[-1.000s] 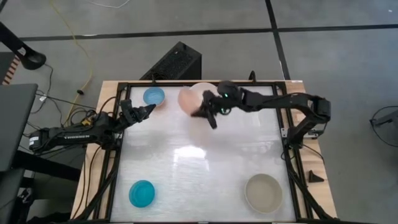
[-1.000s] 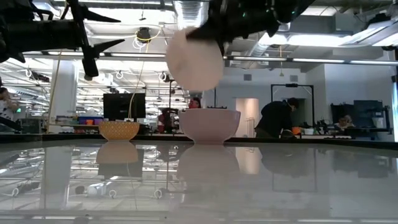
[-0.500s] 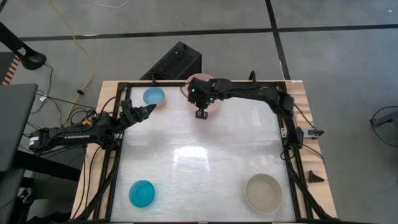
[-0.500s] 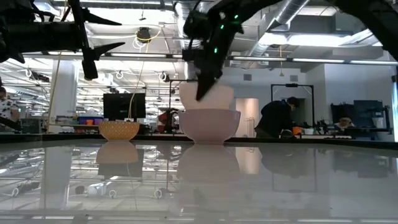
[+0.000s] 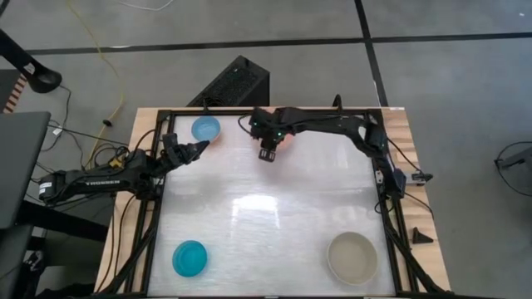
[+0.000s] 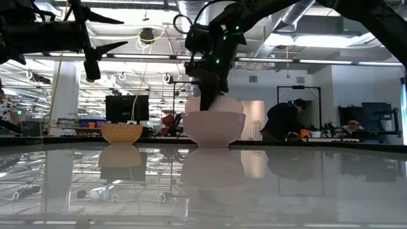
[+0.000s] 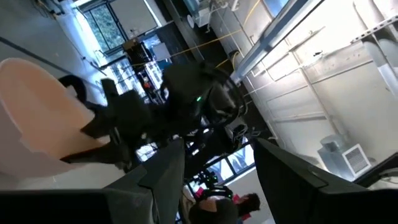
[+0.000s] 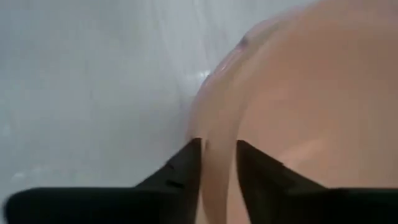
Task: Nest bowls inside each other
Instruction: Stack the pale orange bowl into the white bowl, then stack the gray bowl into the light orange bowl
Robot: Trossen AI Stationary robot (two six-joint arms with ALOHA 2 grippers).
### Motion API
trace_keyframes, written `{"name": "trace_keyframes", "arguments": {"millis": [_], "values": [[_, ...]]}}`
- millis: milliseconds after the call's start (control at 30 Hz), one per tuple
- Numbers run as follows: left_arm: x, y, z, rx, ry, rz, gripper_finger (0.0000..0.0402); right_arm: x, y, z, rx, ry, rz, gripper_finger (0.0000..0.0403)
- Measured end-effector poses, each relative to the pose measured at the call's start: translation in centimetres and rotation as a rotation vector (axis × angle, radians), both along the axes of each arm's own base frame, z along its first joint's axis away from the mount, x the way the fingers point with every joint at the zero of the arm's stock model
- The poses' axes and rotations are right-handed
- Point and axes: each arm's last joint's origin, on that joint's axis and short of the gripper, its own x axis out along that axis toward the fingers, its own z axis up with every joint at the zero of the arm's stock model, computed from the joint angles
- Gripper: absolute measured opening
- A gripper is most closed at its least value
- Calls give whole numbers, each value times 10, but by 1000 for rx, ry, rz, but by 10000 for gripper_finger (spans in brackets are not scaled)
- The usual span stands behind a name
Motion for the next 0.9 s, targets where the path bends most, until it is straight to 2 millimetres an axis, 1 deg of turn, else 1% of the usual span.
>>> {"name": "trace_keyframes", "arguments": {"millis": [133, 233, 300, 367, 433, 500, 567, 633, 767, 833, 900], "values": [[0, -1, 0, 15, -1, -48, 183, -13, 1, 34, 39, -105, -10, 210], [1, -2, 0, 28, 7, -60, 183, -24, 5, 60, 62, -181, -31, 238], [2, -2, -1, 33, 30, -53, 183, -35, 9, 76, 83, -206, -49, 243], [6, 0, 1, 44, 90, -42, 183, -51, 20, 91, 107, -174, -52, 241], [12, 1, 5, 65, 181, -37, 183, -69, 36, 101, 129, -165, -52, 234], [22, 3, 13, 99, 281, -43, 183, -90, 58, 106, 162, -176, -58, 225], [34, 7, 22, 149, 364, -62, 183, -112, 82, 104, 202, -215, -73, 215], [50, 12, 33, 212, 416, -83, 183, -140, 109, 96, 264, -258, -107, 206], [93, 30, 56, 331, 521, -155, 183, -192, 160, 69, 447, -377, -189, 189], [117, 42, 60, 381, 621, -192, 183, -212, 183, 58, 557, -472, -182, 182], [140, 56, 62, 431, 732, -215, 183, -225, 205, 49, 662, -550, -157, 177]]}}
